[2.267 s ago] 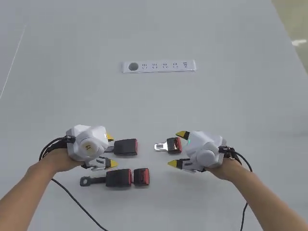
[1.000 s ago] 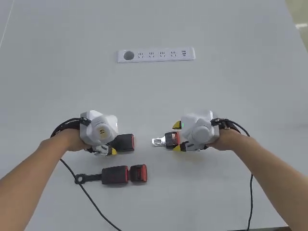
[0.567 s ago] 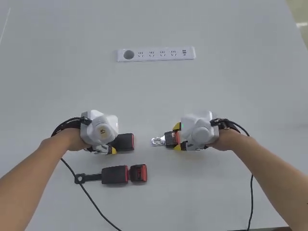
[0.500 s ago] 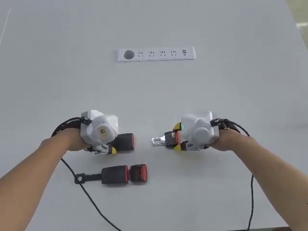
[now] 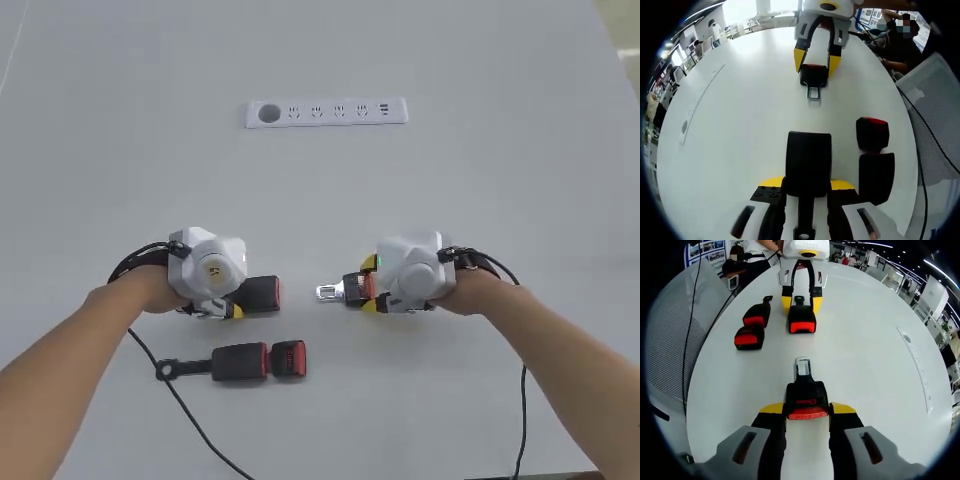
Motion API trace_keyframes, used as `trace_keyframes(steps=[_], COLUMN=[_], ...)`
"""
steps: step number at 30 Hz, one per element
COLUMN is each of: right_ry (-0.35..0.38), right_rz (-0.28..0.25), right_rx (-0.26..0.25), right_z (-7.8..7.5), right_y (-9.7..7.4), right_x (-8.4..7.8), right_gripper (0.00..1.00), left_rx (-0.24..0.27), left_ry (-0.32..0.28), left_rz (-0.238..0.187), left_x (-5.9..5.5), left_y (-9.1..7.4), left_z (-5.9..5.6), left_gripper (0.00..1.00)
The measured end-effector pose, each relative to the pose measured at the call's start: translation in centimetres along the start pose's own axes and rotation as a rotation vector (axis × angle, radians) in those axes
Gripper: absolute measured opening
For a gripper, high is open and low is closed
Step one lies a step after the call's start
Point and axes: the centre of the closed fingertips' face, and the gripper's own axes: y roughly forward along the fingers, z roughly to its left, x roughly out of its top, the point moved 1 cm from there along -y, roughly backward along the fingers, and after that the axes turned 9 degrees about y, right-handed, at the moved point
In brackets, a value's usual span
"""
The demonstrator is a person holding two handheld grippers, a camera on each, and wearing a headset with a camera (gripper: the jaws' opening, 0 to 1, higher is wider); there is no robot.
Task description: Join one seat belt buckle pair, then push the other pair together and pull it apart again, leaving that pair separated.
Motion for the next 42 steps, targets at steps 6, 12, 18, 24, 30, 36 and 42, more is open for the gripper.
trace_keyframes(steps=[6, 12, 18, 24, 30, 36, 42], right_ry=[-0.001, 0.002, 0.007, 0.011, 0.015, 0.015, 0.013], right_rz=[-0.007, -0.019, -0.03, -0.042, -0.053, -0.058, -0.063], right_rx=[-0.003, -0.004, -0.003, -0.006, -0.004, -0.001, 0.002], right_z=[0.1, 0.3, 0.3, 0.6, 0.7, 0.9, 1.0], right_y=[0.2, 0.4, 1.2, 1.5, 1.9, 2.1, 2.4], right_x=[0.6, 1.3, 1.8, 2.9, 3.5, 4.0, 4.3], right_gripper=[0.31, 0.31, 0.31, 0.31, 0.31, 0.31, 0.31], left_rx=[-0.005, -0.004, -0.002, -0.002, -0.003, -0.002, -0.001], left_ry=[0.019, 0.014, 0.002, -0.002, -0.002, 0.0, 0.0], left_rz=[0.013, 0.019, 0.02, 0.02, 0.023, 0.027, 0.027], left_x=[0.3, 0.2, 0.1, 0.1, 0.1, 0.3, 0.2], left_y=[0.0, 0.0, 0.1, 0.1, 0.1, -0.1, 0.0], left_z=[-0.3, -0.1, 0.0, -0.1, -0.2, -0.3, -0.3], left_gripper=[0.32, 0.32, 0.32, 0.32, 0.32, 0.32, 0.32])
